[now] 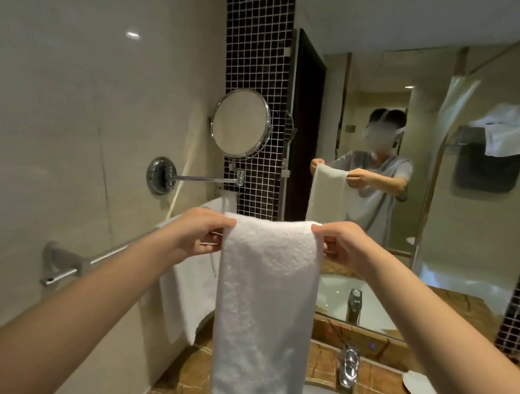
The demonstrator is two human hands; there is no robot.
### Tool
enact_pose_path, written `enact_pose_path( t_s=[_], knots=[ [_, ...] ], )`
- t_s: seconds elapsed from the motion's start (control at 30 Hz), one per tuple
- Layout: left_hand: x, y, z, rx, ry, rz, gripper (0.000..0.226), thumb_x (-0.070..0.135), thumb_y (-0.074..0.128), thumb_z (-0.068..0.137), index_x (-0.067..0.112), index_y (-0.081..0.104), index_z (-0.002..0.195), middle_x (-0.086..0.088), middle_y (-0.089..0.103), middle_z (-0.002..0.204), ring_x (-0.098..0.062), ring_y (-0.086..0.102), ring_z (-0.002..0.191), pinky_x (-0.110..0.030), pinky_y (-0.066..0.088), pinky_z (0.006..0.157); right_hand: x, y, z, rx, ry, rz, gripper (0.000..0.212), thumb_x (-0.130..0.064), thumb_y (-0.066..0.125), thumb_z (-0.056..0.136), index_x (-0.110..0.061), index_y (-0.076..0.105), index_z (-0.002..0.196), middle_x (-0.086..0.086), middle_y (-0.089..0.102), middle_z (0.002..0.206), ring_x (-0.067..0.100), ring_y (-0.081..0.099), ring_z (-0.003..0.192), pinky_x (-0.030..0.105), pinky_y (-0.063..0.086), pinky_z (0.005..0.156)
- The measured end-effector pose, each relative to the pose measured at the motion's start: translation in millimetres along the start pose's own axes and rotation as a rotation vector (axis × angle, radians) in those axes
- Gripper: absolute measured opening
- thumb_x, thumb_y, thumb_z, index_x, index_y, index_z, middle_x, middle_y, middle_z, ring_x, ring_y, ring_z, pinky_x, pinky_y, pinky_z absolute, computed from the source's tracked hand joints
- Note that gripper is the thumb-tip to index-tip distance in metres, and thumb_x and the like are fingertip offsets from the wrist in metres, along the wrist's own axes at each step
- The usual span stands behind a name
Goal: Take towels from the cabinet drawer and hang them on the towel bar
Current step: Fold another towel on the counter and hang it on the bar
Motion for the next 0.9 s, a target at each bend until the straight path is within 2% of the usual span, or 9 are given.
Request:
enact_pose_path(
  t_s=[0.1,0.17,0.27,0.47,0.57,0.7,0.83,0.9],
  knots=[
    [0,-8,-2,0.054,-0.002,-0.014,0.007,0.008,0.067,0.083,0.010,0.064,0.088,0.001,0.066,0.064,-0.009,0.061,0.054,-0.021,0.053,0.054,-2,9,9,-0.042,0.002,0.023,0.024,-0.014,0.070,0.083,0.001,0.067,0.102,0.014,0.066,0.097,0.024,0.062,0.087,0.028,0.048,0.067],
    [0,-10,-7,0.088,-0.011,-0.018,0.003,0.008,0.068,0.083,0.010,0.065,0.082,0.001,0.066,0.063,-0.009,0.062,0.054,-0.020,0.053,0.054,-3,14,15,-0.079,0.001,0.028,0.023,-0.015,0.070,0.083,0.000,0.067,0.100,0.011,0.065,0.090,0.021,0.060,0.080,0.026,0.047,0.063],
    [1,-12,-17,0.159,-0.006,-0.041,0.015,0.007,0.068,0.083,0.013,0.068,0.069,0.001,0.067,0.060,-0.009,0.063,0.053,-0.020,0.052,0.050,-5,18,22,-0.145,0.009,0.028,0.021,-0.017,0.072,0.082,-0.002,0.068,0.096,0.007,0.064,0.082,0.019,0.059,0.074,0.026,0.046,0.062],
    [3,-6,-45,0.303,-0.002,-0.041,0.008,0.007,0.067,0.084,0.010,0.065,0.076,0.004,0.064,0.053,-0.005,0.060,0.044,-0.018,0.049,0.045,-4,28,29,-0.275,0.031,-0.002,0.018,-0.019,0.072,0.082,-0.005,0.068,0.093,0.004,0.064,0.077,0.014,0.059,0.065,0.023,0.046,0.055],
    [0,-5,-58,0.357,-0.008,-0.078,0.007,0.006,0.067,0.084,0.008,0.064,0.077,0.003,0.063,0.051,-0.005,0.058,0.043,-0.018,0.047,0.043,-5,34,30,-0.346,0.026,-0.004,0.016,-0.018,0.071,0.083,-0.005,0.068,0.092,0.003,0.065,0.074,0.014,0.060,0.064,0.023,0.048,0.056],
    [-8,-8,-73,0.417,-0.043,-0.088,0.005,0.008,0.069,0.082,0.009,0.066,0.078,-0.002,0.066,0.064,-0.012,0.061,0.058,-0.025,0.051,0.057,-3,44,27,-0.452,0.031,0.020,0.015,-0.017,0.068,0.086,-0.004,0.068,0.094,-0.001,0.065,0.061,0.006,0.058,0.048,0.017,0.045,0.044],
    [-11,-18,-86,0.439,-0.061,-0.063,0.007,0.010,0.069,0.082,0.010,0.067,0.075,0.002,0.065,0.057,-0.006,0.060,0.049,-0.020,0.051,0.049,1,58,26,-0.531,0.022,0.026,0.019,-0.018,0.068,0.086,-0.003,0.069,0.098,0.002,0.065,0.070,0.010,0.057,0.055,0.019,0.047,0.053],
    [-9,-25,-91,0.475,-0.065,-0.061,0.006,0.010,0.070,0.081,0.011,0.068,0.075,0.002,0.067,0.059,-0.009,0.063,0.057,-0.021,0.052,0.052,0,66,26,-0.565,0.021,0.028,0.019,-0.018,0.068,0.085,-0.003,0.069,0.097,0.004,0.064,0.072,0.012,0.056,0.057,0.021,0.047,0.055]
  ],
)
Point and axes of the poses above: each hand's wrist, its own z-axis towards the middle knuckle, its own y-axis out of the palm, x = y × z, the point moved 4 cm from there along z, towards the middle knuckle
